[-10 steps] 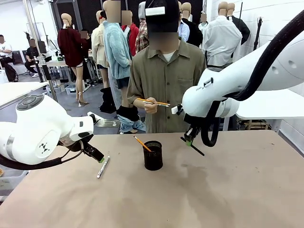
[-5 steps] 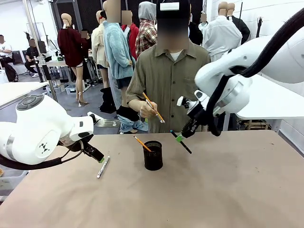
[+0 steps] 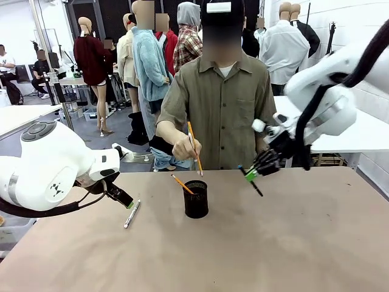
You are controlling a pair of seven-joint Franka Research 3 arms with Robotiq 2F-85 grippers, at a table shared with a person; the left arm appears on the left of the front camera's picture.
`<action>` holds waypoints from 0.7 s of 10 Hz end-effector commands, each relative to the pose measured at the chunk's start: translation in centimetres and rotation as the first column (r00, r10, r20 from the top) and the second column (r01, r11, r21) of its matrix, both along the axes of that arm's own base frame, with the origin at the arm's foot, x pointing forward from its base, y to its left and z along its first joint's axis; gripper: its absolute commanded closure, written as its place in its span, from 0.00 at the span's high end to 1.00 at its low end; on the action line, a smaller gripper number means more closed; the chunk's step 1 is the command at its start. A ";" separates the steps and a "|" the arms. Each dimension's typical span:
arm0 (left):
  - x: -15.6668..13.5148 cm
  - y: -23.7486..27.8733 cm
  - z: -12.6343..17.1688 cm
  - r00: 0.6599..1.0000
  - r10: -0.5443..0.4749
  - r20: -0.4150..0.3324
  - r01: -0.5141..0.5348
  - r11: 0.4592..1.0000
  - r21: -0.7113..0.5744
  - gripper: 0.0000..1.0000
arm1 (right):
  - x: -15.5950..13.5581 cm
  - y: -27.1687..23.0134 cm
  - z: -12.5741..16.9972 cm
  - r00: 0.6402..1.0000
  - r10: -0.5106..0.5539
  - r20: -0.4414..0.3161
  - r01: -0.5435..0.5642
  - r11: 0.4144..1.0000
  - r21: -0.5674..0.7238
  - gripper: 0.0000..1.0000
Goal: Place the pens into the pen holder.
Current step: Pick up a writing instrument from the table and place it into the Pen holder.
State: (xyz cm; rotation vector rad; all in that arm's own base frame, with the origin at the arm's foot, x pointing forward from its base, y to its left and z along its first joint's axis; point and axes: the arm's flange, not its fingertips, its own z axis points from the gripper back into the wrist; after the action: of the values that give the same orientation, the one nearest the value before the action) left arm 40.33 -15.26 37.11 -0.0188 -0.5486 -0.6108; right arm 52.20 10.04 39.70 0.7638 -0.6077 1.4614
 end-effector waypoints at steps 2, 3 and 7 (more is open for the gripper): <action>0.0 0.2 0.0 1.000 0.003 0.000 -0.003 1.000 -0.003 1.00 | -6.5 -9.1 2.8 0.994 0.031 0.104 -0.048 0.984 0.170 0.00; 0.0 0.2 0.0 1.000 0.003 0.000 -0.003 1.000 -0.003 1.00 | -7.3 -11.8 3.1 0.977 0.063 0.205 -0.117 0.958 0.263 0.00; 0.0 0.2 0.0 1.000 0.003 0.000 -0.003 1.000 -0.003 1.00 | -8.2 -14.7 2.7 0.947 0.094 0.308 -0.217 0.892 0.395 0.00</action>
State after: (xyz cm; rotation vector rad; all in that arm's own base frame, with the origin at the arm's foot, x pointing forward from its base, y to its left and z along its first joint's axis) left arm 40.31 -15.30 37.11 -0.0186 -0.5487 -0.6118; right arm 42.91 -4.94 43.02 0.9249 -1.0915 1.6253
